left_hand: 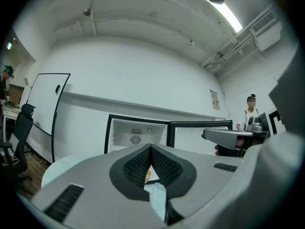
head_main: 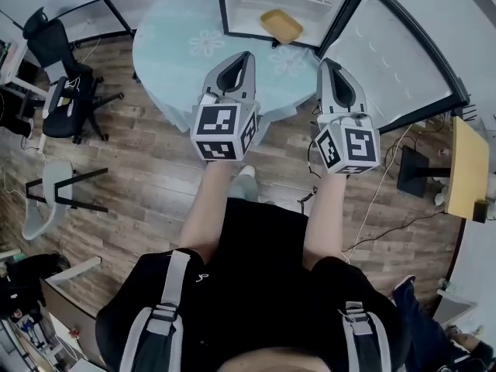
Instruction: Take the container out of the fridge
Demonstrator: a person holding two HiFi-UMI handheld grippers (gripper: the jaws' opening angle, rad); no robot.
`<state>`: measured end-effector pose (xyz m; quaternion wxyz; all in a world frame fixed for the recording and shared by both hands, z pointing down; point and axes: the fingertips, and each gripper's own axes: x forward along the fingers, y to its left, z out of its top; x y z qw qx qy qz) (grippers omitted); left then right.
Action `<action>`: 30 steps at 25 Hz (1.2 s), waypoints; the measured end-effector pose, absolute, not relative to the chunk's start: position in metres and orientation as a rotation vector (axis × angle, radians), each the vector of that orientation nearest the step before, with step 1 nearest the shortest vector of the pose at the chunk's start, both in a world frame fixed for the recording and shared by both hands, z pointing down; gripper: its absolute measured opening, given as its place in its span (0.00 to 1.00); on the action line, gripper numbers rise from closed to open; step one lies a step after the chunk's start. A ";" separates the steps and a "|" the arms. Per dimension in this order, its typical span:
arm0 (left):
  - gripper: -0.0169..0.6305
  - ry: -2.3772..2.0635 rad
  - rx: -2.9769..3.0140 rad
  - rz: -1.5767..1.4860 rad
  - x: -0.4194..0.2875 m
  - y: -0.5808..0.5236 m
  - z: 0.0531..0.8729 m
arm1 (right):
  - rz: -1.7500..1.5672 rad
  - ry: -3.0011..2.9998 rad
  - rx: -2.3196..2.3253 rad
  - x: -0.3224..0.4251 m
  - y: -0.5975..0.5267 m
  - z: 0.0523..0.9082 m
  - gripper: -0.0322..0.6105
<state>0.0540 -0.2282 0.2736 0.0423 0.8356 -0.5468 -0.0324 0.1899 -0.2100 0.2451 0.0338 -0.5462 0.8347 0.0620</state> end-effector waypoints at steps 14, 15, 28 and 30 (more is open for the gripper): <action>0.03 -1.596 2.382 0.024 0.075 -0.320 0.346 | 0.111 2.670 -1.744 0.202 -0.292 0.293 0.05; 0.03 -1.593 2.371 0.041 0.076 -0.330 0.354 | 0.093 2.677 -1.753 0.202 -0.303 0.300 0.05; 0.13 -1.532 2.162 0.097 0.070 -0.430 0.451 | -0.149 2.798 -1.848 0.207 -0.411 0.404 0.05; 0.13 -1.535 2.137 0.091 0.073 -0.442 0.459 | -0.146 2.820 -1.866 0.211 -0.427 0.414 0.06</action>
